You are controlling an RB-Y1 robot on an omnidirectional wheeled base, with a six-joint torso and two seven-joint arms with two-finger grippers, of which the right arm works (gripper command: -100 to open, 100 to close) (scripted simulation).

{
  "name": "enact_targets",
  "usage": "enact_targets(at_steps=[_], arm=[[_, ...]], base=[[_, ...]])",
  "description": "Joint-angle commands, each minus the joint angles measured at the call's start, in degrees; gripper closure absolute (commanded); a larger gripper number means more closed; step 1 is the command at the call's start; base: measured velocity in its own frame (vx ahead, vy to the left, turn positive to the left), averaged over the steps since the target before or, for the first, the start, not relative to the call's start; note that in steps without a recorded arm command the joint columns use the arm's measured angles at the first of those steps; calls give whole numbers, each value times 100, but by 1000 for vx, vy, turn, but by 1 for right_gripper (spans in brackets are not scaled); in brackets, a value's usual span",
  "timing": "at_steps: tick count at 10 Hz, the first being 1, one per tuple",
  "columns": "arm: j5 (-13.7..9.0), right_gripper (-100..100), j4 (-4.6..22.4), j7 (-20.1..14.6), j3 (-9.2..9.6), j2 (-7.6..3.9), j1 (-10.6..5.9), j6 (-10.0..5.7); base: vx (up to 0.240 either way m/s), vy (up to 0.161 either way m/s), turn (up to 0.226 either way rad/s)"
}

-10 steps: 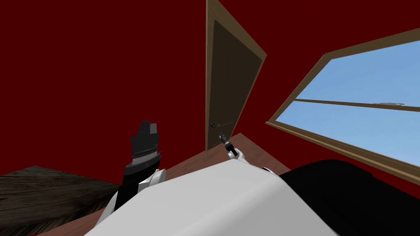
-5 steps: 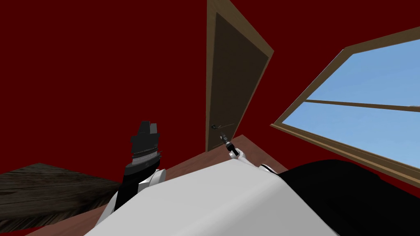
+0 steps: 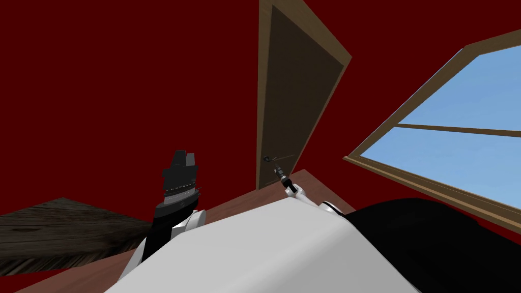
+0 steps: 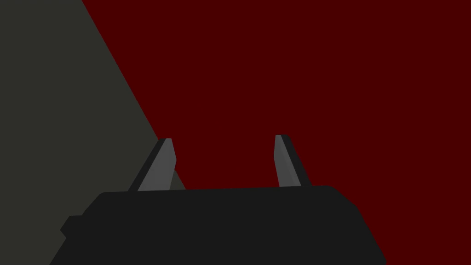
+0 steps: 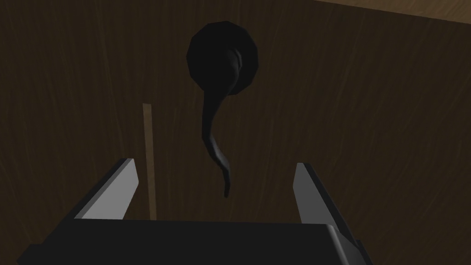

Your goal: Pull the door open

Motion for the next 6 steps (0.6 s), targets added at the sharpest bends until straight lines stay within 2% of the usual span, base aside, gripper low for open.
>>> enact_targets(at_steps=[1,2,3,4,6], arm=[[-20,-100,208,-29,-37,-27,-85,-105],[-33,-100,328,-41,-62,-41,-137,-154],[-62,-100,586,-67,-117,-72,-249,-260],[-62,-100,586,-67,-117,-72,-249,-260],[-91,-100,855,-95,-173,-105,-366,-371]], base=[[57,44,95],[55,40,69],[82,51,158],[72,30,74],[61,6,82]])
